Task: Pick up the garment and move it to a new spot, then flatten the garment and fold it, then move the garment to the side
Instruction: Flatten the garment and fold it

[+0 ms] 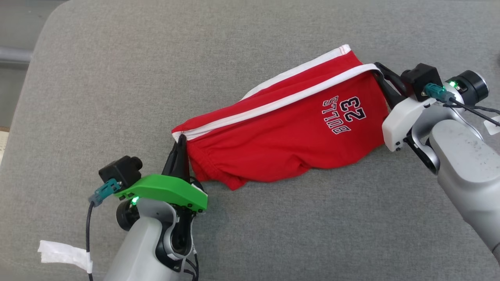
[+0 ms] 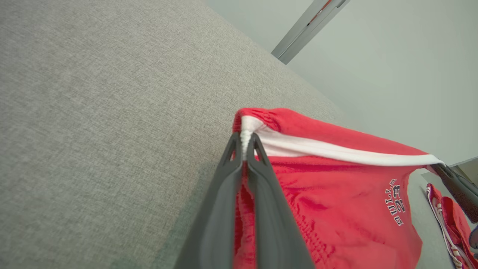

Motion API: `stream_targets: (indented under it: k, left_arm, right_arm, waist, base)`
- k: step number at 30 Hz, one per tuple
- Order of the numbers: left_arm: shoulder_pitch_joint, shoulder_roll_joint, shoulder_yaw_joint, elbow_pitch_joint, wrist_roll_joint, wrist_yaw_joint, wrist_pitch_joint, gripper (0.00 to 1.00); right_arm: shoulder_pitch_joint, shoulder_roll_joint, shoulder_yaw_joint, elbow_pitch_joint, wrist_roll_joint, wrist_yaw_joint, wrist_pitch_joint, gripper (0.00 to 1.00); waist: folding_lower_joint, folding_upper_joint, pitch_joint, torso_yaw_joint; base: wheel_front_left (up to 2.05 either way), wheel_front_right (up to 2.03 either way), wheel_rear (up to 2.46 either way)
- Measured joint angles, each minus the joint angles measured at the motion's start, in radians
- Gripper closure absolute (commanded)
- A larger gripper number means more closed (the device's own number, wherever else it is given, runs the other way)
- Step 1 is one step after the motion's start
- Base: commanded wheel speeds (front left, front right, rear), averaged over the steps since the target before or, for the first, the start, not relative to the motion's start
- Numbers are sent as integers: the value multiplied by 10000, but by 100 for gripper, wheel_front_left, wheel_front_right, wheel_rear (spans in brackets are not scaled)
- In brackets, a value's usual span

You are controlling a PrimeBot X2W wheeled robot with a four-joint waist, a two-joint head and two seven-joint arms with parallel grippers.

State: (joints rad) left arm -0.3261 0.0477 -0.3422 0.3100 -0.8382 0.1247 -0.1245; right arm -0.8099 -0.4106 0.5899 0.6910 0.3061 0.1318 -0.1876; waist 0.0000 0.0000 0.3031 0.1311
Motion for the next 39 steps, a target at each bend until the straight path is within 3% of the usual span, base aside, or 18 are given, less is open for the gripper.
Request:
stream_targets:
  k: [6,7,9,10,12,16,21,25,29,39]
  left_arm:
    - [-452,2,-819,219,-629,232,-313,100]
    - [-507,2,-936,230,-779,265,-374,94]
    - [-582,4,-1177,224,-920,314,-451,68]
    - [-607,4,-1298,205,-970,337,-500,53]
    - [-643,4,-1478,121,-1012,318,-627,0]
    - [-643,10,-1703,-115,-880,299,-901,0]
    - [-405,431,-1607,-750,104,403,-1281,0]
    - [66,723,-1057,-1411,637,476,-1352,0]
    - [600,878,102,-2464,1588,585,-1381,0]
    - [1890,573,1597,-3392,2742,512,-1379,0]
  right_arm:
    - [-1106,-21,984,1448,713,0,-146,100]
    - [-1272,31,1106,1653,790,0,-180,98]
    - [-1573,109,1363,2036,890,0,-263,64]
    - [-1727,153,1465,2228,966,0,-313,53]
    - [-1976,265,1655,2518,1081,0,-408,0]
    - [-2411,374,1881,3026,1147,-2,-614,0]
    - [-2578,454,1630,3252,1241,0,-709,0]
    - [-2519,205,1051,2991,1315,-2,-744,0]
    - [-2010,61,662,3043,1526,-2,-750,0]
    - [-975,219,1406,3452,3055,-2,320,0]
  waist:
    - [0,0,406,459]
    - [0,0,467,521]
    - [0,0,566,624]
    - [0,0,610,675]
    - [0,0,677,762]
    - [0,0,749,927]
    - [0,0,684,991]
    - [0,0,521,923]
    - [0,0,304,787]
    - [0,0,-144,582]
  base:
    - [0,0,0]
    - [0,0,0]
    - [0,0,0]
    - [0,0,0]
    - [0,0,0]
    - [0,0,0]
    - [0,0,0]
    - [0,0,0]
    - [0,0,0]
    - [0,0,0]
